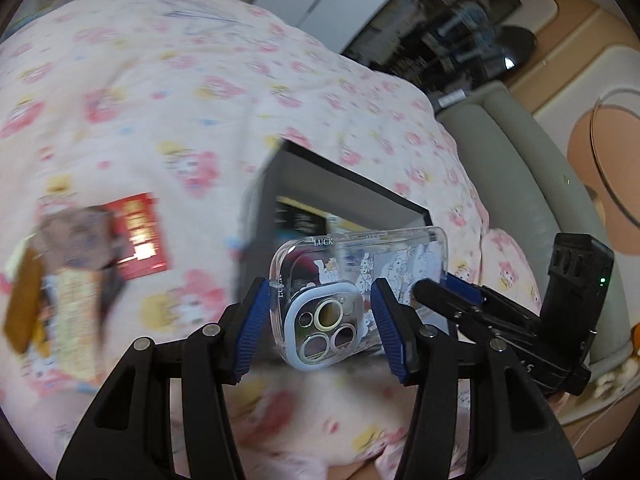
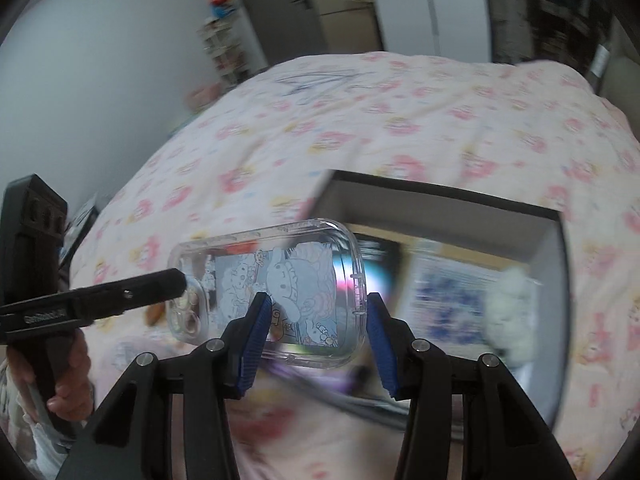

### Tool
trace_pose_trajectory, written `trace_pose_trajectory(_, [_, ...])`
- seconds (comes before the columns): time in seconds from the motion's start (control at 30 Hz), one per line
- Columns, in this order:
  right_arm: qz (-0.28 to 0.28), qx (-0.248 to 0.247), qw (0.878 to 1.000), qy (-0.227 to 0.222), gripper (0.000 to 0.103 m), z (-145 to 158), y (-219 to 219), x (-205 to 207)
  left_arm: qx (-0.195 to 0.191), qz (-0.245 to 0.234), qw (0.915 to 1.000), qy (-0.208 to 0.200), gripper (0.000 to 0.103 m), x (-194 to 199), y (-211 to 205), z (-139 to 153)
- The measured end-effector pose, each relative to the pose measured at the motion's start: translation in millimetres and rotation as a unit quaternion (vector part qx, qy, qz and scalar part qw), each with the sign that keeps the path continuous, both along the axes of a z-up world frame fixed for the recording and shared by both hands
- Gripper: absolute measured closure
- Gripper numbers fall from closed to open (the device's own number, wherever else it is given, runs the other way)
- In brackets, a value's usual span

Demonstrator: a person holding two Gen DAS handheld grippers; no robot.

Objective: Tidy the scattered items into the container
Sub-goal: 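Carry the clear phone case with the left tool into the black box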

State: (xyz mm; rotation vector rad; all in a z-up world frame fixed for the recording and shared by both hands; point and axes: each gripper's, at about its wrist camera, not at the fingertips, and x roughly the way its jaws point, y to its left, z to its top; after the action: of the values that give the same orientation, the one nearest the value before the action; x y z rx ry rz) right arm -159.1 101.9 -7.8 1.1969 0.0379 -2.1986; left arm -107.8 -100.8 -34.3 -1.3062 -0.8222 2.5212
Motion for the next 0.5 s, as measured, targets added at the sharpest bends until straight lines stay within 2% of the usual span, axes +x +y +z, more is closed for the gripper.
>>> trace_pose_trajectory(0.23, [-0.032,0.019,0.998,-0.048,0.059,-46.6,51.2,-39.5,-0.016,-0.041,0.9976,-0.054,0.050,-55.3,52.8,-36.9])
trace_pose_trajectory(0.37, [-0.053,0.010,0.995,-0.078,0.059,-68.0,66.9,-53.9,-0.040,-0.049,0.9953,-0.074,0.050,-71.2,69.9,-47.2])
trace_pose_trajectory(0.5, [-0.047,0.030,0.992,-0.109,0.059,-87.6,68.1,-59.0,-0.065,-0.050,0.9919,-0.097,0.050,-82.6,77.9,-57.7])
